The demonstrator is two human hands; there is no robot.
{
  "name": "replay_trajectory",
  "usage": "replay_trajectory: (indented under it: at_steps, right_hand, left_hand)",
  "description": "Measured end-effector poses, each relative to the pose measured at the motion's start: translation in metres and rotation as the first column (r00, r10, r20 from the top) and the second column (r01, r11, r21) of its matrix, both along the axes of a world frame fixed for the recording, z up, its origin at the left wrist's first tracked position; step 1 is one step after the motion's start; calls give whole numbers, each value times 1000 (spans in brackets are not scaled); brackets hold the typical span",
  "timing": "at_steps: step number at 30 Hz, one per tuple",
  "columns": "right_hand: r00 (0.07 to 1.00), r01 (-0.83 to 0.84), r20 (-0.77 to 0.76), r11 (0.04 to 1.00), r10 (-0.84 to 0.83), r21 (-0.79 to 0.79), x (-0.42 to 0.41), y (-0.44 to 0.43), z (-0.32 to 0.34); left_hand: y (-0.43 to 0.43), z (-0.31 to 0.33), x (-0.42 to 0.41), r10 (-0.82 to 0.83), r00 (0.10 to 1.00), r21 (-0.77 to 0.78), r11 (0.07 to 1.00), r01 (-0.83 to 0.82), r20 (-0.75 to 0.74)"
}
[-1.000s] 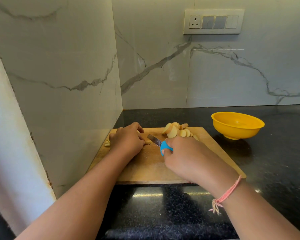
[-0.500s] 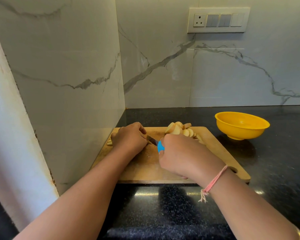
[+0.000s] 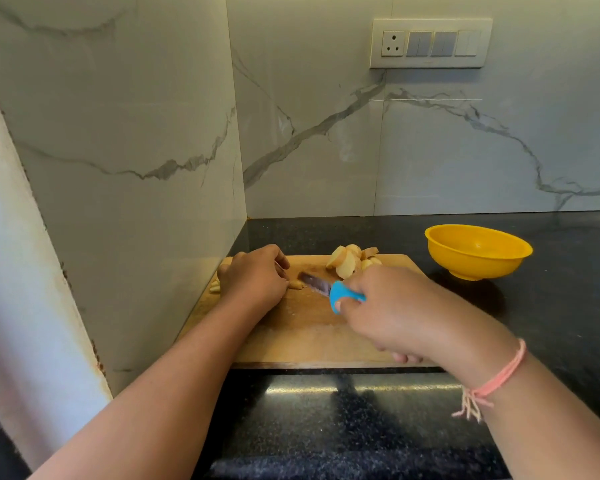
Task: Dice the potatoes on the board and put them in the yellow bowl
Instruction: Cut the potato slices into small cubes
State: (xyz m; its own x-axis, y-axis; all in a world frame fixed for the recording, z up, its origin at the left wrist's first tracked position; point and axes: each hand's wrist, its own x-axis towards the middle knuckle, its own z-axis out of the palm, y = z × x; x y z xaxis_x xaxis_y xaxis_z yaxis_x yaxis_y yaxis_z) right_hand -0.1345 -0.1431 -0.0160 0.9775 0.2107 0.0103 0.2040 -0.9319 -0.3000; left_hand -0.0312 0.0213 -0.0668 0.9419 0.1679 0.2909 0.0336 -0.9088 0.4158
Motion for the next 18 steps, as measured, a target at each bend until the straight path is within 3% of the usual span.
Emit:
replay_trajectory:
  at_steps: [4,9,13,18]
  right_hand:
    - [998,51,13,945,-58,324,33,-1,6]
    - [974,175,-223,728,-31,663,74,20,7]
    - [967,191,-251,759,-38,623,99,39,-4]
    - [993,81,-110,877,-32,473,111,47,-17]
  left_hand:
    - [1,2,-1,-51,998,-27,998,50,-26]
    - [1,1,2,-70,996,-55,996,67,-48]
    - [-2,1,5,-50,998,-39,998,49,-43]
    - [-4,3,7,-50,998,1,999,50,-46]
